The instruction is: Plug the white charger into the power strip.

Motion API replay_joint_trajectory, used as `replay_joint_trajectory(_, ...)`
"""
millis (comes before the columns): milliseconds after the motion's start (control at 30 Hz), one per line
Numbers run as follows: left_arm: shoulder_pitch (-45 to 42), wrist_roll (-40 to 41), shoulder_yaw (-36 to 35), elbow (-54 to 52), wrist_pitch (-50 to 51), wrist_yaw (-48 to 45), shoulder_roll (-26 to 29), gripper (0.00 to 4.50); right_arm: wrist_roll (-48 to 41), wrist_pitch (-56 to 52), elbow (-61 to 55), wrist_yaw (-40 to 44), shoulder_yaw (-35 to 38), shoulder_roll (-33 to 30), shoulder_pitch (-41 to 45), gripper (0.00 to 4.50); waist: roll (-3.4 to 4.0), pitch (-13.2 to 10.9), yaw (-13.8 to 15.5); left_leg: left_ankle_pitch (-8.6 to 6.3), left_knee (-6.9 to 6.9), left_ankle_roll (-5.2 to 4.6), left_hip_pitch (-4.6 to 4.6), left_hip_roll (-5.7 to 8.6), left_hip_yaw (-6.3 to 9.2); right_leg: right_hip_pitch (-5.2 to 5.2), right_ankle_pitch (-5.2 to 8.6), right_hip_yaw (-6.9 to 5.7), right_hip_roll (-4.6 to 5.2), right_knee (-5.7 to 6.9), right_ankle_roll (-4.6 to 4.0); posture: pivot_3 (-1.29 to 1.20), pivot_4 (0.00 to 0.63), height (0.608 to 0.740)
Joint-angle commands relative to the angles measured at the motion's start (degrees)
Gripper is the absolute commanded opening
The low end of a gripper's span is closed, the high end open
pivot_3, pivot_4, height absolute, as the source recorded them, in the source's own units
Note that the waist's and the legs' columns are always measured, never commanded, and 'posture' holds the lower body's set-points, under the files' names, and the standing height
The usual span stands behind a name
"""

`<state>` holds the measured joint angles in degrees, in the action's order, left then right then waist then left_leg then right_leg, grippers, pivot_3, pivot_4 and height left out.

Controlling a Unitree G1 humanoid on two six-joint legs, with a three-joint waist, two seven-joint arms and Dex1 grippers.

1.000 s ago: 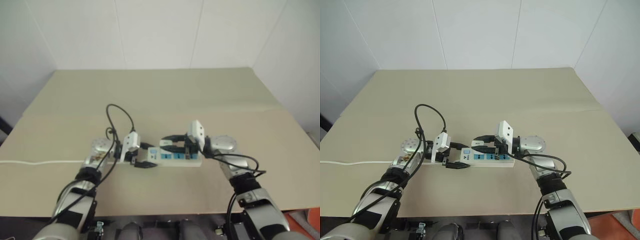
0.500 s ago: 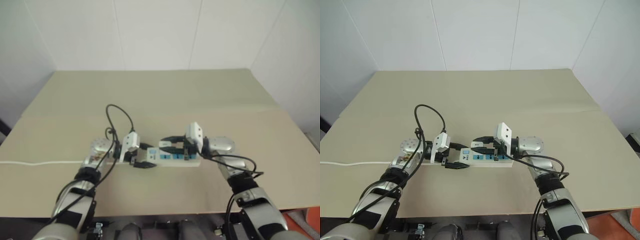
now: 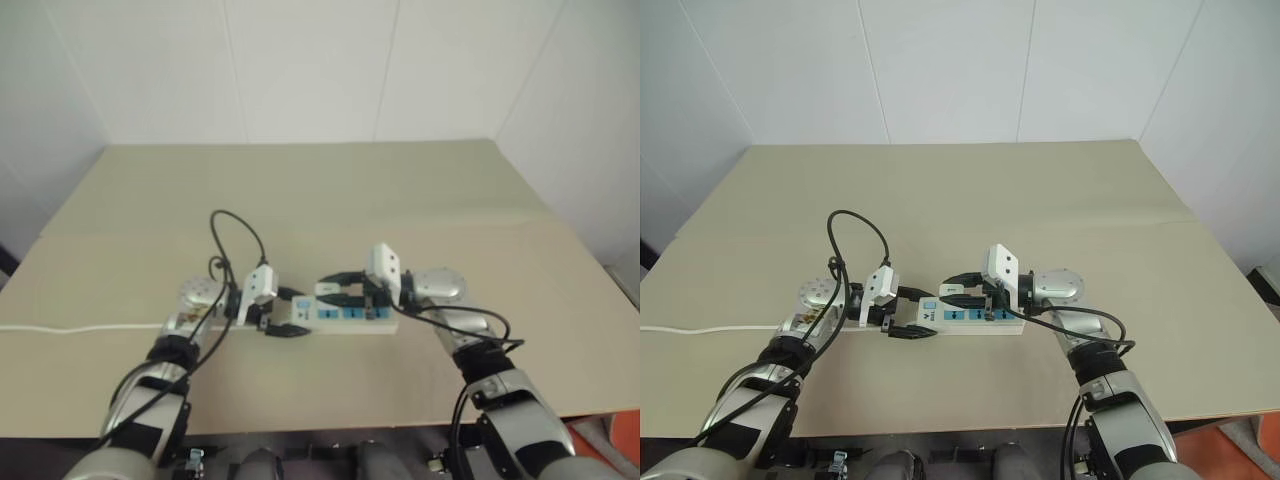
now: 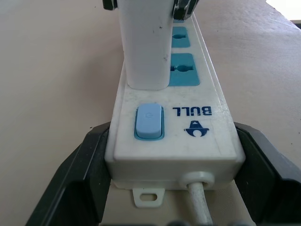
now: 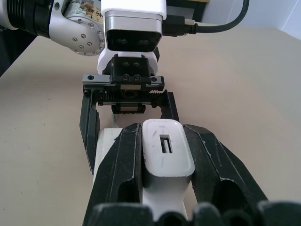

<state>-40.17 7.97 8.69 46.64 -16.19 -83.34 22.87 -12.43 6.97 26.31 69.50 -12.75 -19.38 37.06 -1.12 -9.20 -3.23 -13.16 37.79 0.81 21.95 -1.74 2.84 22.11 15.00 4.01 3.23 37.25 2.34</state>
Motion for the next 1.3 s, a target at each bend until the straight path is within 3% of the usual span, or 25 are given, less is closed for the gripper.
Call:
replay_joint_trajectory(33,0.4,-0.2,0.4,-1.3,-0.6,-0.9,0.1,3.27,6.1,-2.1,3.4,0.4,-5.1,-0.9,-3.5,1.88,0.0,0.0,0.0,0.0,0.0,0.0,0.0,0.0,0.0,0.0,0.0,0.0,0.0,0.0,0.0,0.0,0.15,0.74)
replay_joint_trajectory(67,0.4,-0.2,0.4,-1.3,-0.6,-0.8,0.1,3.27,5.9,-2.0,3.2,0.6,-4.9,-0.9,-3.5,2.03,-0.02,0.0,0.1,0.0,0.0,0.0,0.01,0.0,0.0,0.0,0.0,0.0,0.0,0.0,0.0,0.0,0.15,0.74)
replay_joint_trajectory(300,0.4,-0.2,0.3,-1.1,-0.9,-0.6,0.0,3.27,5.7,-0.8,2.3,0.0,-3.8,-0.5,-3.1,4.38,-0.05,0.0,0.3,-0.01,-0.02,0.0,0.05,-0.01,0.02,0.02,0.0,-0.01,-0.01,-0.05,0.0,0.0,0.15,0.74)
replay_joint_trajectory(333,0.4,-0.2,0.4,-1.0,-0.9,-0.6,0.0,3.27,5.8,-0.8,2.3,0.2,-3.9,-0.6,-3.1,4.48,-0.05,0.0,0.3,0.0,-0.03,0.0,0.05,-0.01,0.02,0.02,0.0,-0.01,-0.01,-0.05,0.0,0.0,0.15,0.74)
replay_joint_trajectory(600,-0.6,0.9,-0.1,-0.2,0.2,-2.0,-0.6,3.27,6.2,-0.4,2.1,0.7,-3.8,-1.2,-3.0,4.48,-0.05,0.0,0.3,-0.01,-0.03,0.0,0.06,-0.01,0.01,0.02,0.0,-0.01,-0.01,-0.06,0.0,0.0,0.15,0.74)
replay_joint_trajectory(667,-0.9,2.0,-0.6,-0.3,1.0,-2.9,-0.8,3.99,6.1,-0.5,2.0,1.0,-3.7,-1.4,-3.1,4.5,-0.05,0.0,0.4,-0.01,-0.03,0.0,0.07,-0.01,0.01,0.02,0.01,-0.01,-0.01,-0.07,0.0,0.0,0.15,0.74)
replay_joint_trajectory(733,-0.9,2.8,-1.0,-0.8,0.8,-3.7,-0.9,4.44,6.1,-0.6,1.8,1.1,-3.6,-1.6,-3.2,4.5,-0.05,0.0,0.5,-0.01,-0.03,0.0,0.08,0.0,0.01,0.03,0.01,-0.02,-0.01,-0.07,0.0,0.0,0.15,0.74)
replay_joint_trajectory(900,-0.4,6.3,-4.6,-3.9,2.9,-3.0,-0.1,4.44,5.5,-1.4,0.4,1.7,-3.2,-2.2,-3.4,4.5,-0.06,0.0,0.6,-0.01,-0.03,0.0,0.1,-0.01,0.02,0.04,0.0,-0.02,-0.01,-0.07,0.0,0.0,0.15,0.74)
replay_joint_trajectory(1167,4.2,17.9,-11.4,-16.0,16.0,-9.2,12.6,4.44,0.8,-1.6,-9.1,1.0,3.7,-8.1,-5.8,4.5,-0.04,-0.1,0.6,-0.01,-0.06,0.0,0.25,-0.02,0.04,0.18,0.01,-0.03,0.01,-0.12,0.0,0.0,0.15,0.74)
replay_joint_trajectory(1300,6.7,14.7,-14.8,-11.4,12.8,-8.3,19.9,4.44,-2.9,-1.2,-15.5,2.2,11.0,-17.1,-9.2,4.5,0.04,-0.5,1.3,-0.01,-0.05,0.0,0.37,0.03,0.04,0.25,0.01,-0.08,0.08,-0.15,0.01,0.0,0.15,0.74)
